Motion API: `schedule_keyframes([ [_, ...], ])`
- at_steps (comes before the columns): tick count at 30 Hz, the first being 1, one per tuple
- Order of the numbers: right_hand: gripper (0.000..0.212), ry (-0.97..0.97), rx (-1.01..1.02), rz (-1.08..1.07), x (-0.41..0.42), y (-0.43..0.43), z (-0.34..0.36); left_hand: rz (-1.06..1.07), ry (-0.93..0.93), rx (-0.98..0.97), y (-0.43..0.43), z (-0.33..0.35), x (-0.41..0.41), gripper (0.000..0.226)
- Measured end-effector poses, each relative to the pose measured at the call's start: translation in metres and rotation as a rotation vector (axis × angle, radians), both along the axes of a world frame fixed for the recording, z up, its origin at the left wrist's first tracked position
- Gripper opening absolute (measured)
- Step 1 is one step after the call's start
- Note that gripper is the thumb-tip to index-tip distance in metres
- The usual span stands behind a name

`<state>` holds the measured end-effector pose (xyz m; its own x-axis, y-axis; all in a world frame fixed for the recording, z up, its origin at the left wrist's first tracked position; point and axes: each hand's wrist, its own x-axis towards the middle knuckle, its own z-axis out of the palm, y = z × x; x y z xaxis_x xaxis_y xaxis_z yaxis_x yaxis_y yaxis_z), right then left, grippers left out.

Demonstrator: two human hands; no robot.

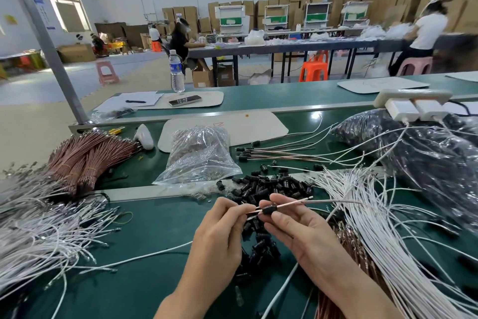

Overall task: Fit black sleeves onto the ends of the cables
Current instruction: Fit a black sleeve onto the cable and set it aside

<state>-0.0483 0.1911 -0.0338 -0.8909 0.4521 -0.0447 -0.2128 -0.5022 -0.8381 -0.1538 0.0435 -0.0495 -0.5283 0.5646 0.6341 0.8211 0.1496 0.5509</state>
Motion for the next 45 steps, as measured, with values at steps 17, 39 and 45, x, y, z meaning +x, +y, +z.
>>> schedule_keyframes([
  [17,0.023,-0.064,0.187,-0.121,-0.001,-0.009,0.000,-0.021,-0.051,-0.077,-0.002,0.003,0.005,0.034],
  [39,0.012,0.077,0.028,-0.339,0.015,0.016,0.010,0.047,0.075,-0.098,-0.010,0.007,-0.007,0.029],
  [45,0.012,0.151,-0.160,-0.404,0.027,0.034,0.017,0.087,0.066,-0.085,-0.015,0.012,-0.011,0.033],
])
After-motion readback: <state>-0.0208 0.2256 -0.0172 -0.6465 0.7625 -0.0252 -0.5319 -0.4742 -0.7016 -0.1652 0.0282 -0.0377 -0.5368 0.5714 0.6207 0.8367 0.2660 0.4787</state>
